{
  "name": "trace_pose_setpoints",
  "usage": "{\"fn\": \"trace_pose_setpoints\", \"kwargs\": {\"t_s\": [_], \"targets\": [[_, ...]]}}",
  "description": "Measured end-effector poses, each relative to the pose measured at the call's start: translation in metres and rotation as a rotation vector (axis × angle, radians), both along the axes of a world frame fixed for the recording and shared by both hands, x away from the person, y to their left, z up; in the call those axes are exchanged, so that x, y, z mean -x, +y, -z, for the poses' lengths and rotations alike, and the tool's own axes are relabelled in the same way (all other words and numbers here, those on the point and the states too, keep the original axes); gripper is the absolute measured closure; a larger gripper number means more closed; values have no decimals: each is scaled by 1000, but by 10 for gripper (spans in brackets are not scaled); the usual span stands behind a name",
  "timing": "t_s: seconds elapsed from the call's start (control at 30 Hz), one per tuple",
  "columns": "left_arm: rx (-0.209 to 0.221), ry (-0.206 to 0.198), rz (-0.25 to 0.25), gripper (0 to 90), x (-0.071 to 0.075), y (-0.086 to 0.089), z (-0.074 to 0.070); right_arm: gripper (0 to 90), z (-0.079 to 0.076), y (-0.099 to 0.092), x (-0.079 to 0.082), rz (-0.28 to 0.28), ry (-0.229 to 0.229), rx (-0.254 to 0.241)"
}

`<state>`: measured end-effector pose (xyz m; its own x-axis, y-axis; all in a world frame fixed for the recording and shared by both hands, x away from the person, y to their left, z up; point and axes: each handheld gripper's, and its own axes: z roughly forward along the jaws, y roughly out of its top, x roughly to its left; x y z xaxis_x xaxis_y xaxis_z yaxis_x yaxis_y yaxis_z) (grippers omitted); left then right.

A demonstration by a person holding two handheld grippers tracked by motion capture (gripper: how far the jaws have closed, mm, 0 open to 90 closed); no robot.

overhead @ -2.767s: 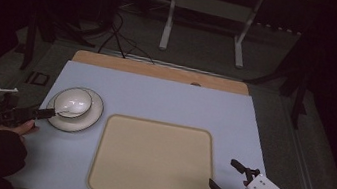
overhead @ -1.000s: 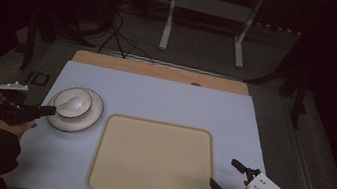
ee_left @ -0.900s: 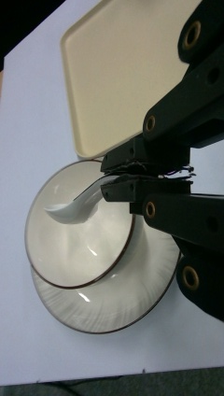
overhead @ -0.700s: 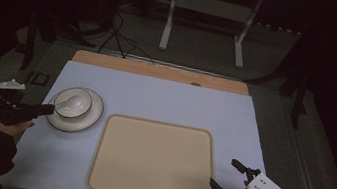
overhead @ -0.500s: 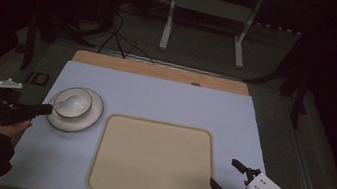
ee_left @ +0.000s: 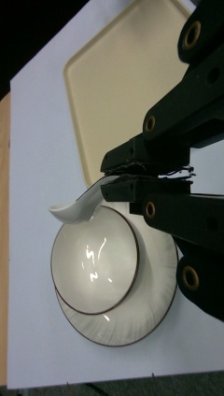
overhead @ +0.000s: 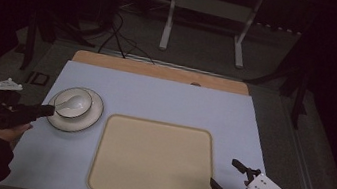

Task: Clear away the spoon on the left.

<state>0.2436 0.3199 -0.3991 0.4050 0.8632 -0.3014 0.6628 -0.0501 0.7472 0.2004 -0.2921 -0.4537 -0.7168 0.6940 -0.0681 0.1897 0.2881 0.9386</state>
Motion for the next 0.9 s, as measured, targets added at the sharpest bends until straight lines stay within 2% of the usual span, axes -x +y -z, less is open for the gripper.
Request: {"fn": "trace_pose_setpoints", "kwargs": {"t_s": [0.13, 0.33, 0.4, 0.6, 0.77, 0.9], "targets": [[22, -9, 12, 859, 3, -4, -3, 102, 0, 0, 0, 0, 0, 0], [24, -6, 33, 859, 5, -13, -6, 102, 0, 0, 0, 1, -1, 1], [10, -9, 44, 859, 6, -17, -7, 102, 0, 0, 0, 1, -2, 0], [17, -19, 69, 859, 8, -26, -10, 102, 0, 0, 0, 0, -4, -1], [-6, -19, 93, 859, 9, -38, -12, 102, 0, 1, 0, -5, -5, 2], [-3, -30, 104, 859, 9, -46, -13, 102, 0, 1, 0, -5, -4, -2]]}}
